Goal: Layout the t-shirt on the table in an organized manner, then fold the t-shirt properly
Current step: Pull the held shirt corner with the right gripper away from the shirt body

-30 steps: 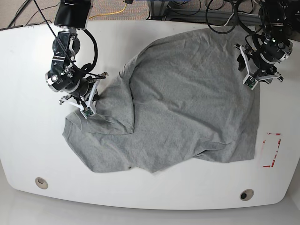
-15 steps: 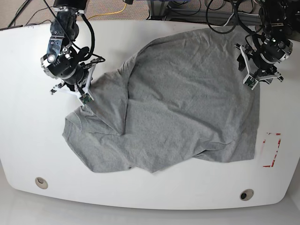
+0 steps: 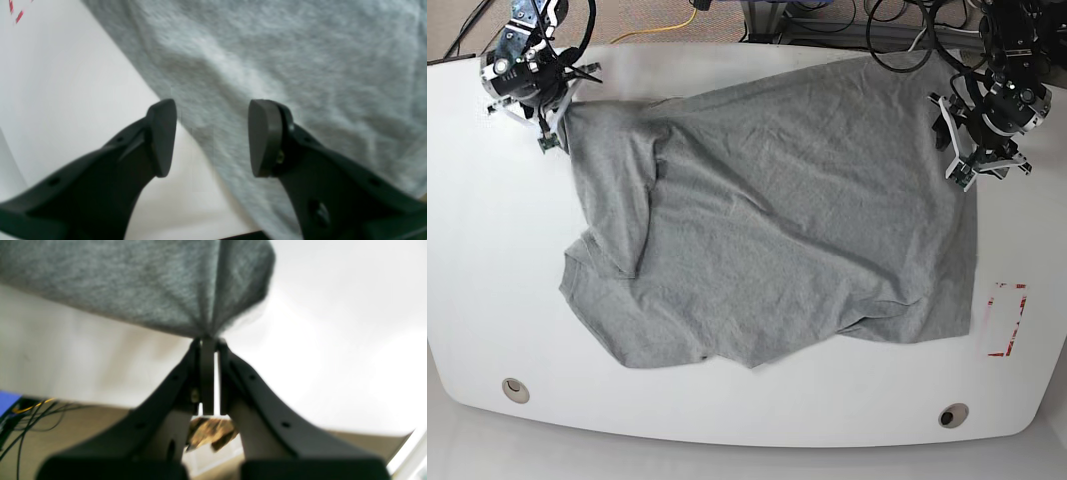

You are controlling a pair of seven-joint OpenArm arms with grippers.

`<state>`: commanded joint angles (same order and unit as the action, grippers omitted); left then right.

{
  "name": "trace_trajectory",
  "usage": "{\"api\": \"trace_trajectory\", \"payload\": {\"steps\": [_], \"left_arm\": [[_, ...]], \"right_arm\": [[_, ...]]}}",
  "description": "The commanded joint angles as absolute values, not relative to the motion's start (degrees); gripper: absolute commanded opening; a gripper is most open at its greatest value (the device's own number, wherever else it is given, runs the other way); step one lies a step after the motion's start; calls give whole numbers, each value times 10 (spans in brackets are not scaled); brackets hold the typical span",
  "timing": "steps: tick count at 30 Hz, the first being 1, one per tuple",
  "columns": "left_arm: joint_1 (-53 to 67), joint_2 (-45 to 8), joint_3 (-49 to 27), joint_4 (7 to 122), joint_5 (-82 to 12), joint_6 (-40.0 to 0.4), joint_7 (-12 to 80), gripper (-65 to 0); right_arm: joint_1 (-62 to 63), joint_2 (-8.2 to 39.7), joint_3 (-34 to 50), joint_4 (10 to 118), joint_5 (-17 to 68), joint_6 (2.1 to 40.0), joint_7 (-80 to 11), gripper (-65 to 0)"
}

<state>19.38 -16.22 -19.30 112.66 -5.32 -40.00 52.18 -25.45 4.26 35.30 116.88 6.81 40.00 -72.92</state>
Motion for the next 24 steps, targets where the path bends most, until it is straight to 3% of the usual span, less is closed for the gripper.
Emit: {"api": "trace_trajectory", "payload": {"steps": [10, 14, 16, 19, 24], "left_arm": [[194, -164, -175, 1120, -52, -400, 522, -339], [193, -164, -175, 1120, -52, -400, 522, -339], [193, -164, -175, 1120, -52, -400, 522, -339], [193, -164, -175, 1120, -52, -400, 522, -339], [194, -164, -175, 1120, -52, -400, 522, -339]], "right_arm": [[-313, -25, 383, 1169, 68, 400, -729, -626], [-321, -27, 386, 1169, 68, 400, -729, -463], [-323, -26, 406, 1170, 68, 400, -729, -331], [-319, -24, 436, 1170, 68, 400, -729, -230], [-283, 22, 451, 1170, 68, 400, -721, -255]]}}
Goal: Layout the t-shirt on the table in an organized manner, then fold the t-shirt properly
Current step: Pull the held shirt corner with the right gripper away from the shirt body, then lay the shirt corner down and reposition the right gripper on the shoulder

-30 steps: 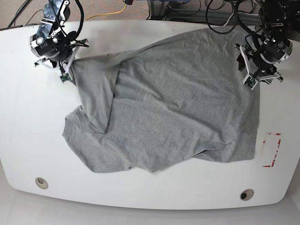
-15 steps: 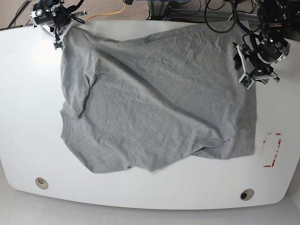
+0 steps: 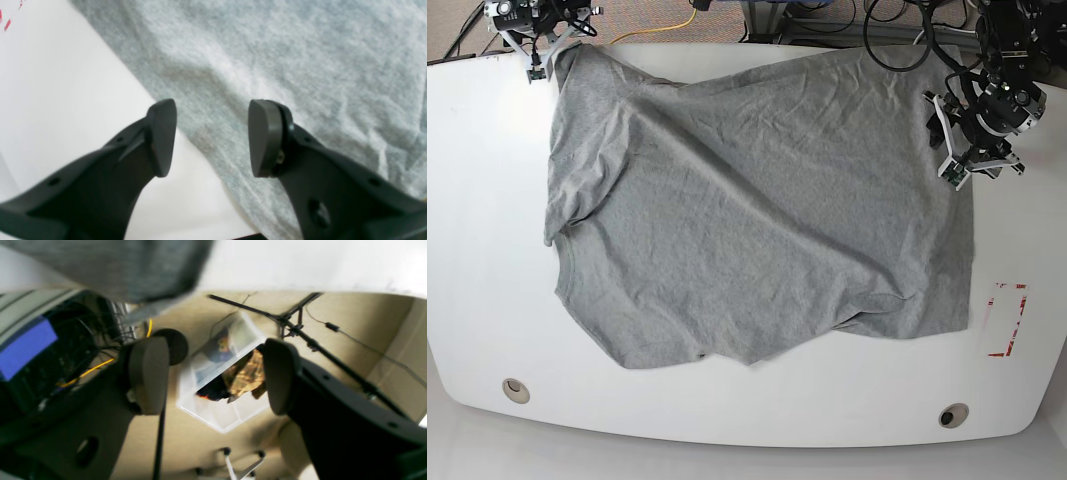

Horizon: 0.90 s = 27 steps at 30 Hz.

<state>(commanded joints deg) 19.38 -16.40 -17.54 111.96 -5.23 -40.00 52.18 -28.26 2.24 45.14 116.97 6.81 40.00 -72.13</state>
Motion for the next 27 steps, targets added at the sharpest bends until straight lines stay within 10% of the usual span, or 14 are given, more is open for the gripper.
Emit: {"api": "trace_trajectory", "payload": {"steps": [16, 27], "left_arm": [[196, -164, -160, 1119, -52, -400, 522, -339], [196, -164, -160, 1119, -52, -400, 522, -339]], "right_arm": [[-120, 93, 370, 1163, 67, 400, -762, -98], [-69, 96, 359, 1058, 65, 400, -733, -103]]}}
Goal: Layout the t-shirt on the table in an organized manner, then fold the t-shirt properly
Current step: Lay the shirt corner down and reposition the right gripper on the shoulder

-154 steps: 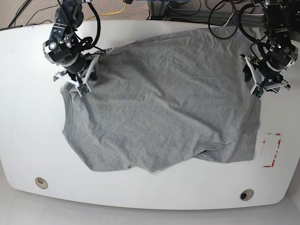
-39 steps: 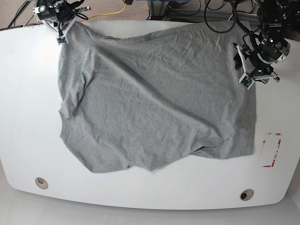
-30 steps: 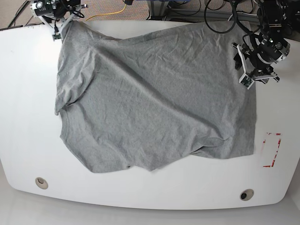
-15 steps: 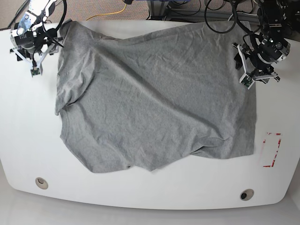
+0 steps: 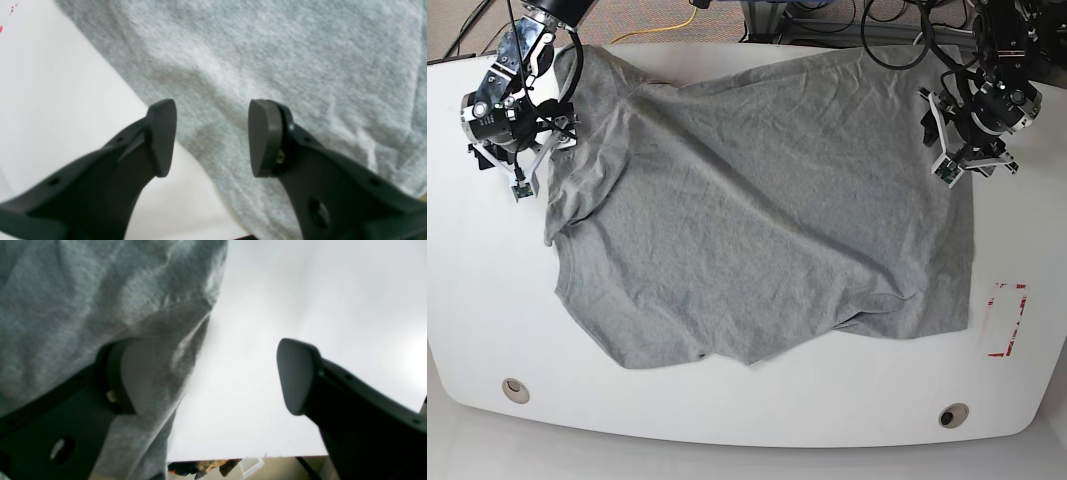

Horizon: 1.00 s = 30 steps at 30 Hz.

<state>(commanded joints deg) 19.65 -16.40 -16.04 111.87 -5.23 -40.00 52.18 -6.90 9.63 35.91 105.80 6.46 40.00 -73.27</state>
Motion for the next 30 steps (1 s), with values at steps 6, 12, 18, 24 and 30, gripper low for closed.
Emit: {"api": "trace_trajectory", "payload": {"steps": [6, 12, 18, 24, 30], "left_arm": [[195, -164, -160, 1119, -52, -400, 522, -339], [194, -164, -160, 1119, -52, -400, 522, -339], [193, -164, -160, 1119, -52, -400, 522, -339], [193, -175, -155, 1119, -52, -400, 522, -339], [183, -187, -151, 1118, -52, -400, 522, -339]], "right_arm": [[-68, 96, 357, 999, 67, 400, -697, -103], [-61, 95, 357, 959, 68, 400, -684, -106], [-70, 95, 359, 959, 68, 400, -684, -341], [-96, 94, 363, 960, 68, 400, -684, -650], [-145, 65, 415, 1027, 66, 400, -684, -629]]}}
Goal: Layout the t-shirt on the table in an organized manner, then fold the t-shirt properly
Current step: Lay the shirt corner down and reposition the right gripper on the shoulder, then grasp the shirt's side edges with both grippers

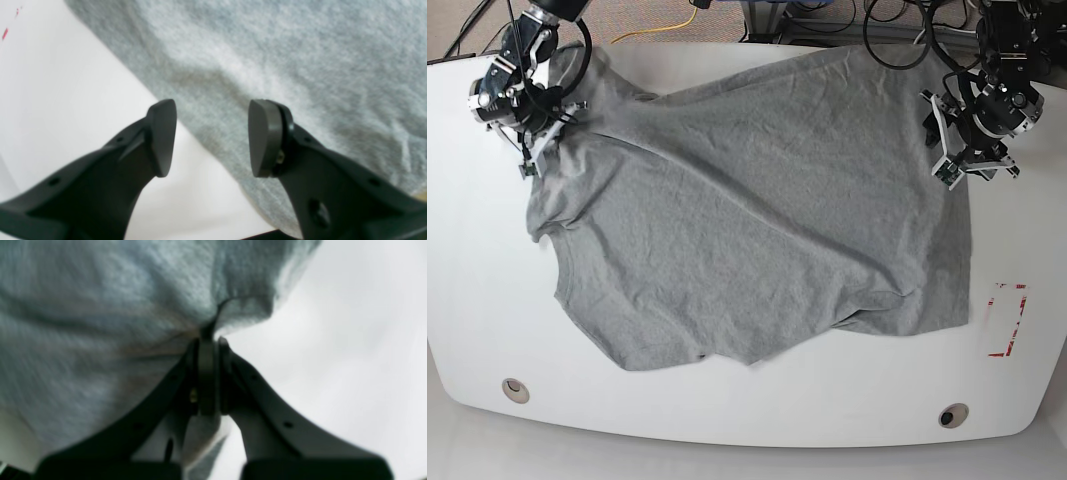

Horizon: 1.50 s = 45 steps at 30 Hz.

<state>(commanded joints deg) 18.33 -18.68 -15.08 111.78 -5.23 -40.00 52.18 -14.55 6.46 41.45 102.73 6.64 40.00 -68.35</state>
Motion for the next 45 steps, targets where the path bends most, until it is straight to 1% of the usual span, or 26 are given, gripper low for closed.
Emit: {"api": "trace_trajectory", "payload": {"steps": [4, 7, 8, 9, 10, 12, 13, 15, 16, 17, 19, 21, 23, 25, 28, 30, 35, 39, 40, 43, 45], "left_arm": [[181, -189, -151, 1105, -52, -400, 522, -339], [181, -189, -151, 1099, -52, -400, 522, -339], [181, -189, -151, 1099, -52, -400, 522, -339], [181, -189, -150, 1099, -52, -400, 522, -339], [181, -189, -150, 1099, -53, -400, 522, -339], [181, -189, -150, 1099, -53, -400, 522, -339], [181, -189, -150, 1099, -53, -400, 522, -339], [181, -189, -150, 1099, -54, -400, 522, -339], [181, -189, -150, 1099, -54, -400, 522, -339], [181, -189, -150, 1099, -54, -400, 522, -339], [181, -189, -150, 1099, -54, -400, 522, -339], [181, -189, -150, 1100, -54, -400, 522, -339], [181, -189, -150, 1103, -57, -400, 522, -339], [181, -189, -150, 1105, -58, -400, 522, -339], [181, -186, -150, 1105, -58, -400, 522, -342], [180, -183, -148, 1105, -59, -400, 522, -342], [164, -154, -123, 1105, -58, -400, 521, -343], [160, -139, -123, 1104, -55, -400, 521, -346], [160, -134, -123, 1103, -54, -400, 521, -354], [156, -132, -122, 1100, -53, -400, 521, -456], [150, -132, -122, 1098, -52, -400, 521, -524]], "right_arm": [[-179, 37, 425, 1090, 65, 400, -685, -626], [-198, 16, 425, 1115, 65, 400, -685, -623], [-201, 12, 424, 1120, 65, 400, -685, -618], [-203, 10, 424, 1123, 65, 400, -685, -599], [-204, 7, 423, 1123, 65, 400, -685, -563], [-201, -1, 423, 1124, 65, 400, -685, -441], [-201, -1, 423, 1124, 65, 400, -685, -412], [-200, -1, 423, 1134, 66, 400, -685, -274], [-195, -1, 423, 1144, 68, 400, -685, -193], [-191, -1, 423, 1155, 65, 400, -685, -149], [-189, 0, 423, 1163, 65, 400, -685, -124], [-188, 5, 423, 1167, 65, 400, -685, -132], [-188, 23, 422, 1168, 68, 400, -686, -151], [-182, 32, 422, 1168, 68, 400, -686, -168], [-167, 35, 420, 1166, 69, 400, -687, -200], [-155, 36, 408, 1165, 69, 400, -687, -208], [-124, 48, 342, 1164, 69, 400, -687, -219], [-105, 40, 305, 1164, 70, 400, -687, -228], [-102, 32, 294, 1159, 69, 400, -687, -252], [-97, 20, 275, 1149, 69, 400, -687, -406], [-95, 15, 265, 1141, 70, 400, -687, -533]]}}
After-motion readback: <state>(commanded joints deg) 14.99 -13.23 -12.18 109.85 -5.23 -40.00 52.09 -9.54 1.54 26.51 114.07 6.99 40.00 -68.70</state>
